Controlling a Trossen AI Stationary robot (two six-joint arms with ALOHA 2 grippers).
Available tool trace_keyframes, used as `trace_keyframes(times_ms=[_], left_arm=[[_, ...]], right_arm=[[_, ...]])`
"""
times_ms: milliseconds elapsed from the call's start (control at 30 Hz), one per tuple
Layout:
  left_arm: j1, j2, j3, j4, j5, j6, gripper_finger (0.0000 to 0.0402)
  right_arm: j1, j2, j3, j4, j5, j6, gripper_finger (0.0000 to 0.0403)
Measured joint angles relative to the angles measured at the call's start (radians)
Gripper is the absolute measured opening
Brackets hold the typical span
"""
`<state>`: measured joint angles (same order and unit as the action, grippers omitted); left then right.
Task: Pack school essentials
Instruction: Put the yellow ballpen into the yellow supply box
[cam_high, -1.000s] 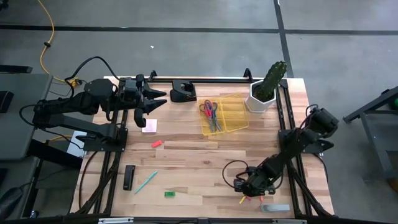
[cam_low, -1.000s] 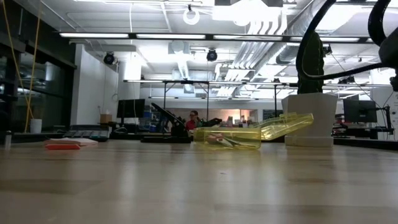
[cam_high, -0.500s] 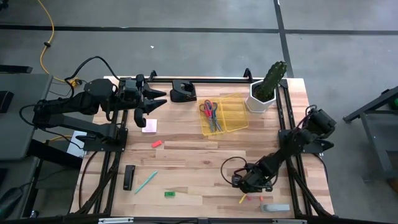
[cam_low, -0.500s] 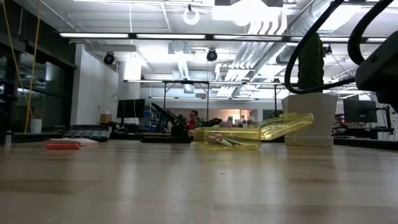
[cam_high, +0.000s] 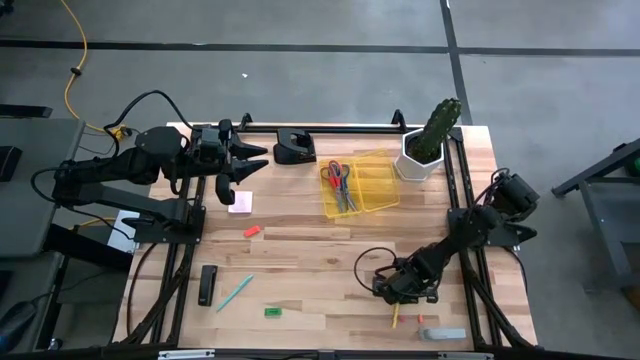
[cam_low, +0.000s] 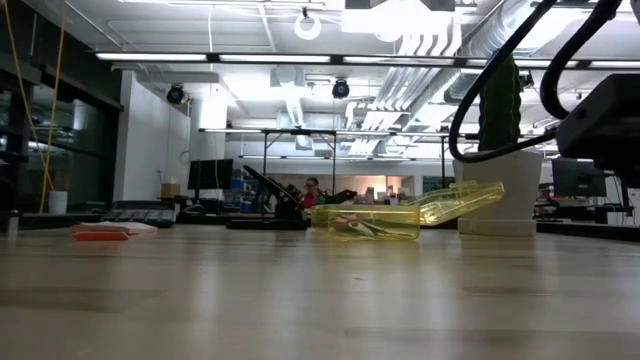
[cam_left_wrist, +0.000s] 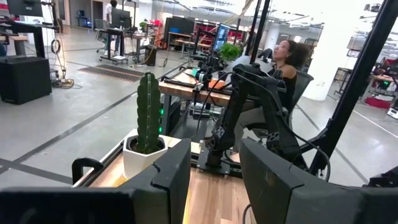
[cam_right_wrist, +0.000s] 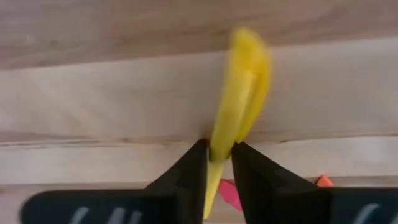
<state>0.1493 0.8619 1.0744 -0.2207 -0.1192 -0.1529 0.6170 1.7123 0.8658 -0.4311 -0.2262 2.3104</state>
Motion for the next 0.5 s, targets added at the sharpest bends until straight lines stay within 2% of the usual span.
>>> trace_keyframes(times_ms=[167, 400, 500], left_arm=[[0.0, 0.0, 0.0, 0.0, 0.0, 0.022, 0.0126], [0.0, 0.0, 0.0, 0.0, -0.021, 0.026, 0.0126], [0.0, 0.0, 0.0, 0.0, -0.024, 0.026, 0.0126]], right_arm=[[-0.018, -0.001, 0.001, -0.025, 0.006, -0.066, 0.0018], [-0.05, -0.018, -0.001, -0.049, 0.019, -0.224, 0.0013], [-0.066, -0.05, -0.005, -0.095, 0.079, -0.318, 0.0007]])
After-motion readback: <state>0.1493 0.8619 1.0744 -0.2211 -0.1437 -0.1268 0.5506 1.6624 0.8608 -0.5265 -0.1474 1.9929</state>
